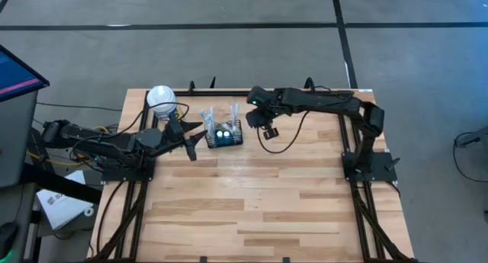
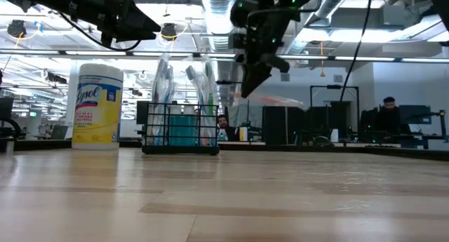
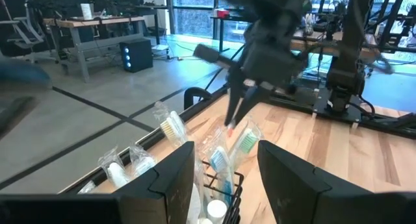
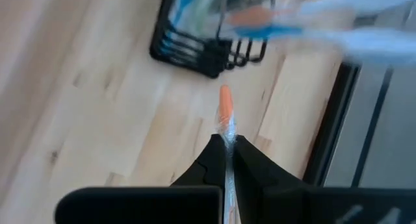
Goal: Pick & Place toothbrushing station
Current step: Put the orange toothbrush into the mesh organizer
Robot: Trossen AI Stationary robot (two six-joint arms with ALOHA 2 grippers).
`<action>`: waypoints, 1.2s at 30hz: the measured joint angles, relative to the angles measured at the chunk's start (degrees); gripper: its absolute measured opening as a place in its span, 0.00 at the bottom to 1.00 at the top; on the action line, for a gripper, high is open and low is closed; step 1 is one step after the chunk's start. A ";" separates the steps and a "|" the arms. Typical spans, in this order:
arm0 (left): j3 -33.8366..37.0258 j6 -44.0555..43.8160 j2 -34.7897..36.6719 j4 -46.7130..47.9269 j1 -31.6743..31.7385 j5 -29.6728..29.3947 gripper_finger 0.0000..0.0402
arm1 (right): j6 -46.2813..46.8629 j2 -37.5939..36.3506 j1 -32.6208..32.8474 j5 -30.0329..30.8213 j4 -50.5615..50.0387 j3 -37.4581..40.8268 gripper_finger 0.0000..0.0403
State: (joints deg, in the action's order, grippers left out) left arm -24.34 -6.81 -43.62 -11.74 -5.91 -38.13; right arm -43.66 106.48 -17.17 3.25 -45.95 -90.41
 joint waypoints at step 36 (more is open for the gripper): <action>0.01 -22.85 -0.74 -12.68 -0.05 20.48 0.41 | -8.76 -4.72 36.77 36.13 10.50 0.04 0.00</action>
State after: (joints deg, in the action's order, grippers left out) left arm -24.33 -29.66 -44.35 -24.42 -5.96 -17.65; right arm -52.43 101.76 19.60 39.37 -35.45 -90.37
